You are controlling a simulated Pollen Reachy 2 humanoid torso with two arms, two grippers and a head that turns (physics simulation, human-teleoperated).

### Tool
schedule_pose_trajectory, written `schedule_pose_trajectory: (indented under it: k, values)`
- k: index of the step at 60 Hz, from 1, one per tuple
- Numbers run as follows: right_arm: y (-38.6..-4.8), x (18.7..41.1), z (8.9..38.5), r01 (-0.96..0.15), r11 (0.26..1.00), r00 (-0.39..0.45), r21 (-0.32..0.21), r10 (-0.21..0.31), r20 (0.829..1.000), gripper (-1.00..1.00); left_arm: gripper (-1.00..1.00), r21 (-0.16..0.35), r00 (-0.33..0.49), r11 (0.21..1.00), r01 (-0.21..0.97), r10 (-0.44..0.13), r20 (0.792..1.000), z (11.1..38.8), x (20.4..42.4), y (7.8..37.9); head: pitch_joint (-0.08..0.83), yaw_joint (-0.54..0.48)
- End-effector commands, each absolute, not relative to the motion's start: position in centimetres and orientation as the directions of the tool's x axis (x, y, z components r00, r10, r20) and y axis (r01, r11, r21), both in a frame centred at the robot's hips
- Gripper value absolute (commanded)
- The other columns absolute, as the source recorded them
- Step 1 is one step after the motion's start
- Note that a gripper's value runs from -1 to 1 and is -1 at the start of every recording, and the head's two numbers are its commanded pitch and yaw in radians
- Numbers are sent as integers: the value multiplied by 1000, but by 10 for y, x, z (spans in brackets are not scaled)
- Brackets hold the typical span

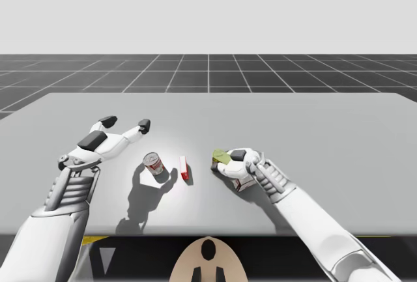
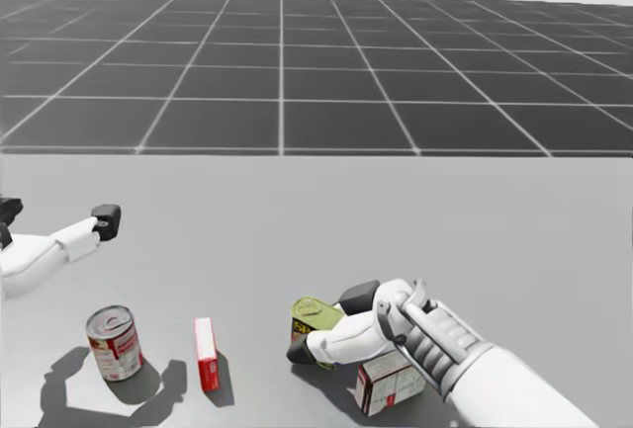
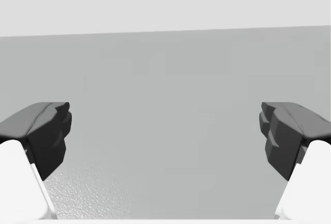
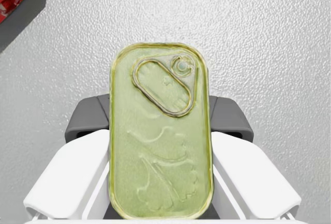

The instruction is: Grasp the can of spam and hold it up.

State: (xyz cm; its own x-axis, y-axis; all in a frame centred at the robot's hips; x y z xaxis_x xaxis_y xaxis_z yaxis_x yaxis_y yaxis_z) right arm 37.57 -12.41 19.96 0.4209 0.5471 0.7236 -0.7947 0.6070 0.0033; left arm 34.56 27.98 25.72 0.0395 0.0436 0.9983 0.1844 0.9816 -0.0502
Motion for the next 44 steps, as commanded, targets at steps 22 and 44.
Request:
schedule_pose_trajectory:
  k: [22,44]
  values:
    - [-137,374,282,-840,538,285,-64,540,792,1000,-1000,-45,40,982,182,39,998,257,346,281,309,-86]
    - [-159,346,403,-696,703,62,-146,262,963,1000,-1000,-45,42,983,175,38,998,256,346,281,292,-93]
